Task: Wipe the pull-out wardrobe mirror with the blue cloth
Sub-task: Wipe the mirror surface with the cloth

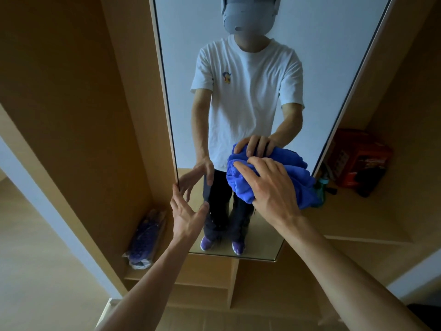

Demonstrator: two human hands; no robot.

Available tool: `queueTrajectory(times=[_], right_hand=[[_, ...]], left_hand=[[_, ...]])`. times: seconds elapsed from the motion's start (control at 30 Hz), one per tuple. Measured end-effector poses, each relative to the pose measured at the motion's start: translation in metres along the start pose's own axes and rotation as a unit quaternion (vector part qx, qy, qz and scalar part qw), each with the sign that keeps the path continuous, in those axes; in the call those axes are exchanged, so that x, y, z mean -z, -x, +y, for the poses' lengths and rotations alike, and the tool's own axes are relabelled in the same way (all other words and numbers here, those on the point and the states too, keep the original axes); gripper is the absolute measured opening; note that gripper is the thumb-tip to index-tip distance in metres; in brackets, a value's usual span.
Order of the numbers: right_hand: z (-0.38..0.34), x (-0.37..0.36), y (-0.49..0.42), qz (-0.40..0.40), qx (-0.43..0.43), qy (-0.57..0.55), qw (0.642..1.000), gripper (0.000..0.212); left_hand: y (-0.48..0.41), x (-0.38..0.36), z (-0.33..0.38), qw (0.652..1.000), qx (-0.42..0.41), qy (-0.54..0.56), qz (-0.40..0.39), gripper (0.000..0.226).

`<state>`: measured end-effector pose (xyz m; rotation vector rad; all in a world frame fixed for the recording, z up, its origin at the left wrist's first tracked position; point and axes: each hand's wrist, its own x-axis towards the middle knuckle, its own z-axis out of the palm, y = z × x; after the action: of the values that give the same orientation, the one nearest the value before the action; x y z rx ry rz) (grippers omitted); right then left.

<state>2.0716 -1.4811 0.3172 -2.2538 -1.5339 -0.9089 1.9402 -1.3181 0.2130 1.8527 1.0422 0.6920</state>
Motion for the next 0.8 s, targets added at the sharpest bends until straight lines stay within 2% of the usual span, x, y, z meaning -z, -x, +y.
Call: queueTrajectory(times=[0.23, 0.33, 0.47, 0.57, 0.8], right_hand=[[0.007, -0.021, 0.018, -0.020, 0.017, -0.001, 1.000, 0.077], [0.008, -0.035, 0.034, -0.054, 0.030, 0.004, 0.998, 0.078], [0.008, -0.050, 0.057, -0.090, 0.039, 0.006, 0.995, 0.067], [0.011, -0.049, 0.060, -0.091, 0.047, -0.002, 0.995, 0.060], [0.031, -0.019, 0.044, -0.045, 0.012, -0.021, 0.999, 0.071]], left_hand=[[0.002, -0.004, -0.001, 1.000, 0.001, 0.000, 0.014, 0.102], [0.004, -0.004, -0.001, 1.000, -0.001, 0.003, 0.020, 0.102], [0.006, -0.004, -0.002, 1.000, -0.004, 0.008, 0.013, 0.103], [0.006, -0.001, -0.002, 1.000, 0.003, 0.022, -0.003, 0.104], [0.006, 0.005, -0.002, 0.999, 0.007, 0.028, -0.017, 0.102]])
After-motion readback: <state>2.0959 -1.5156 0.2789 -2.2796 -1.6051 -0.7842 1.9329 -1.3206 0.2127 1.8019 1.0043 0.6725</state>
